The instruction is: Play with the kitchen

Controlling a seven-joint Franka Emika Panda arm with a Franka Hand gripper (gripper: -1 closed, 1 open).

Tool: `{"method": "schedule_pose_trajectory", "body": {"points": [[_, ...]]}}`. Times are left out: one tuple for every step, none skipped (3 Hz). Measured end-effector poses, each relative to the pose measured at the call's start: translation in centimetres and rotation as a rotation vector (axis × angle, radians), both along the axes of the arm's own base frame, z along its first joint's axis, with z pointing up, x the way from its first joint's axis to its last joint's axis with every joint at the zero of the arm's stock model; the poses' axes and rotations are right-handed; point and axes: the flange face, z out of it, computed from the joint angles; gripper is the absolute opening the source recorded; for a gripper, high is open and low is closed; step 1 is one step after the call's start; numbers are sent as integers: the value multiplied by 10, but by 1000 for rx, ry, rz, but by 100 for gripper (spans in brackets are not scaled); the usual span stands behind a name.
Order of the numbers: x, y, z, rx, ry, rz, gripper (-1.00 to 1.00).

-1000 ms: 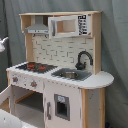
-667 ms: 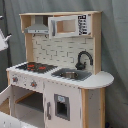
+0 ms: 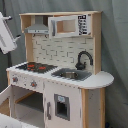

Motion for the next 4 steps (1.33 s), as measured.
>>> {"method": "schedule_pose_trajectory", "body": {"points": [[6,-22,0,52,-47,8,100],[9,-45,4,113,-88,42,100],[15,-61,9,159,-108,97,100],[27,-78,10,203,-117,157,100]]}}
